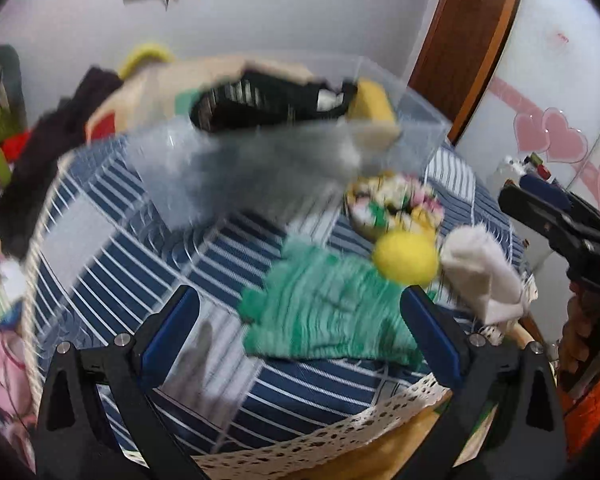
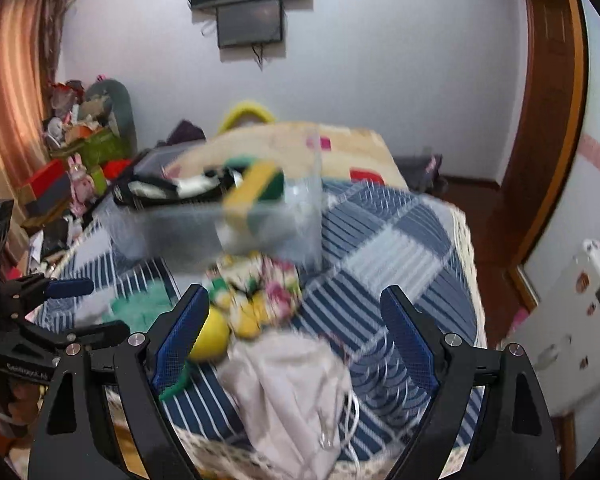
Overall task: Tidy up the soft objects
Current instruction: 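Grasp the white drawstring pouch with the right gripper while left grasps green glove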
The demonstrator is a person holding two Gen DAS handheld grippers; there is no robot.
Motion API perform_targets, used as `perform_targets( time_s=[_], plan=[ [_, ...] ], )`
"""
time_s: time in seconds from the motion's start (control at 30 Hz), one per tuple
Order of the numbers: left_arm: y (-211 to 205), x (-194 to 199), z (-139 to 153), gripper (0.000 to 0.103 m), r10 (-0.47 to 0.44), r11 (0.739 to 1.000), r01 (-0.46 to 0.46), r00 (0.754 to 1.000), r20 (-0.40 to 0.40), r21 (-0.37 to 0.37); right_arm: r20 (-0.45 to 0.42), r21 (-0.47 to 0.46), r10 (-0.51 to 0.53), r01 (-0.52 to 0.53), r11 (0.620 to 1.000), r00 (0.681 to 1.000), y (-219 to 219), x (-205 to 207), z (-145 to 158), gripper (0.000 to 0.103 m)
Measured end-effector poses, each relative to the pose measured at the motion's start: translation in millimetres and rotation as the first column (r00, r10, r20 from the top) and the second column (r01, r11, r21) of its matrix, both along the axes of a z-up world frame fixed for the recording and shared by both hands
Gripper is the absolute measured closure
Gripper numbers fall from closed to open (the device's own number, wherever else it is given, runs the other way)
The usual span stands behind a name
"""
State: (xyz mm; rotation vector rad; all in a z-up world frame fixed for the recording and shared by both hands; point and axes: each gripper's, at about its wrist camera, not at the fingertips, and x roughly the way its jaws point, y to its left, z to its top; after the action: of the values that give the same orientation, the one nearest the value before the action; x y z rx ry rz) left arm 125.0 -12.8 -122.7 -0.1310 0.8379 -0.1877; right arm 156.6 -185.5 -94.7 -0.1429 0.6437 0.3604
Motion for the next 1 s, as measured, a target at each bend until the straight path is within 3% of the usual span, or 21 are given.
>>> perform_targets(
  time_s=[0.17,0.33,0.4,0.43,0.5,0.67,0.77,1.0],
  plan=[
    [-10,4,-23,0.001,-0.008,1.0,0.006,0.998,-0.067,-0.03,-0.092,-0.011,-0.003,0.002,1.0,0.996,-6,-2,-26,0.017],
    [-22,3,-31,0.002,-0.028,0.999,0.026,0.997,-0.068,-0.029,-0.148,0.016,-0.009,0.012,1.0,0.989,-14,-5,-40,0.017],
    [-25,4,-35,0.013,-0.024,0.999,0.022,0.998,-0.066,-0.029,-0.144,0.027,-0.001,0.005,1.0,0.99,-16,-6,-42,0.02],
    [-25,5,-38,0.017,-0.024,0.999,0.022,0.998,-0.064,-0.037,-0.146,0.029,-0.003,0.008,1.0,0.989,-17,-5,-43,0.024],
    [-26,5,-39,0.033,-0.013,1.0,0.012,0.999,-0.046,-0.022,-0.169,0.041,0.015,-0.008,0.999,0.986,-16,-4,-46,0.047],
    [-23,1,-37,0.06,0.001,1.0,-0.001,1.0,-0.015,-0.009,-0.152,0.058,0.027,-0.018,0.998,0.988,-18,-8,-44,0.071],
    [-16,-3,-38,0.064,-0.012,0.999,0.012,1.0,-0.014,-0.044,-0.12,0.064,0.026,-0.018,0.998,0.992,-21,-13,-38,0.077],
    [-15,-18,-24,0.065,-0.002,1.0,0.002,0.999,0.033,-0.012,-0.046,0.081,0.024,-0.02,0.997,0.999,-19,-18,-17,0.077]
  ],
)
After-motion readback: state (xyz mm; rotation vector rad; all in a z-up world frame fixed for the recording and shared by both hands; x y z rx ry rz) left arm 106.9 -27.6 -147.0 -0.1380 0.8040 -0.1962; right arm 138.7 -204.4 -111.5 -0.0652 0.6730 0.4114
